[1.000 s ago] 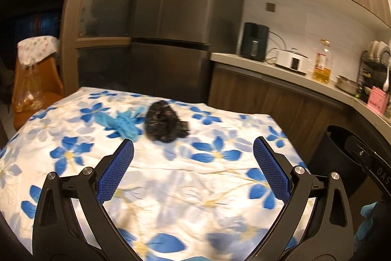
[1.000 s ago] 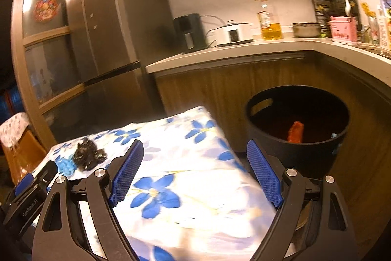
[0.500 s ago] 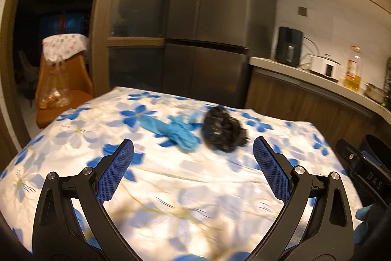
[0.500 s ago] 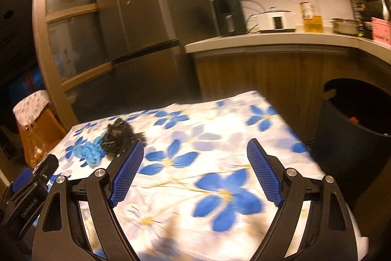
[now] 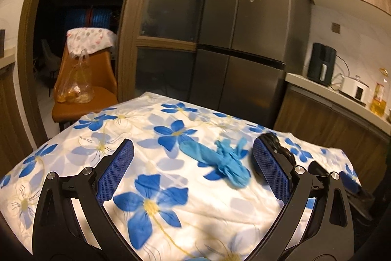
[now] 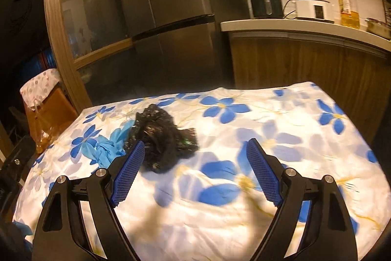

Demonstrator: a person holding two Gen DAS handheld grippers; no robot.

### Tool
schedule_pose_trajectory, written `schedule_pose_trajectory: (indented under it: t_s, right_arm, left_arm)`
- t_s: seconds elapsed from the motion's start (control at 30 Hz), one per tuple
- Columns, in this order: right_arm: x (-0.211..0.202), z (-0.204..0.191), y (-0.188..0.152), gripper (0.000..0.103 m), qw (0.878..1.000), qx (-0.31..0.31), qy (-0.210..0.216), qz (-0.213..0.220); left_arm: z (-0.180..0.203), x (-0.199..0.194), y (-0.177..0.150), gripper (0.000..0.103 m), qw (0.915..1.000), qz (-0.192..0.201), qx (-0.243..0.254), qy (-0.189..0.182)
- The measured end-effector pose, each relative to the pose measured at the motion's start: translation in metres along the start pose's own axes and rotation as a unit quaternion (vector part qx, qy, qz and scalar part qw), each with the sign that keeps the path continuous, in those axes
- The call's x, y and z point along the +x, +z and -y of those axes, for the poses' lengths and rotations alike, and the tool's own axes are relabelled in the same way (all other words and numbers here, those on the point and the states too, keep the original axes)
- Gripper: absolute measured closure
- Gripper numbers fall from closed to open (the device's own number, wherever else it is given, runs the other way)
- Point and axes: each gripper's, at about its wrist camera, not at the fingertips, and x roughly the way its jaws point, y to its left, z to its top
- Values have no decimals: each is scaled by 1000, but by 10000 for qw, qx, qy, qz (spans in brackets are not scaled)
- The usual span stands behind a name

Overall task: Collect trash
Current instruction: 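Move both open tools back over the remaining black bag and blue glove, then grasp the blue glove with the left tool while the right tool grasps the black bag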

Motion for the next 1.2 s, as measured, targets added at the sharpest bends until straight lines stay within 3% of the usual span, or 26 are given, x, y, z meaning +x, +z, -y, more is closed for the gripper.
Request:
schedule_pose_trajectory:
  t_s: [0.23, 0.43, 0.47, 0.57, 0.7, 0.93, 1.2]
  right_arm:
    - [36, -14, 10, 26, 9995, 141, 103, -247]
    - [62, -20, 7, 39, 9971, 97, 257, -711]
    - [63, -20, 6, 43, 9968, 95, 278, -740]
    - [65, -20, 5, 74, 9960, 95, 366, -809]
    - [59, -14, 5, 90, 9965, 219, 372, -711]
    - [7, 15, 13, 92, 9988, 448, 175, 4]
    - [-49, 37, 18, 93, 9974, 436, 200, 541]
  left_arm:
    - [-12, 19, -1, 7, 9995, -192, -263, 45]
    - [-12, 29, -1, 7, 9991, -261, -330, 6]
    - [-11, 30, 0, 7, 9991, -267, -322, 0]
    - [-7, 35, 0, 7, 9992, -283, -284, -23]
    - [0, 45, -2, 7, 9990, -393, -201, -75]
    - [23, 75, -8, 7, 9966, -806, -69, -172]
    - [51, 106, -23, 34, 9873, -1494, 455, -277]
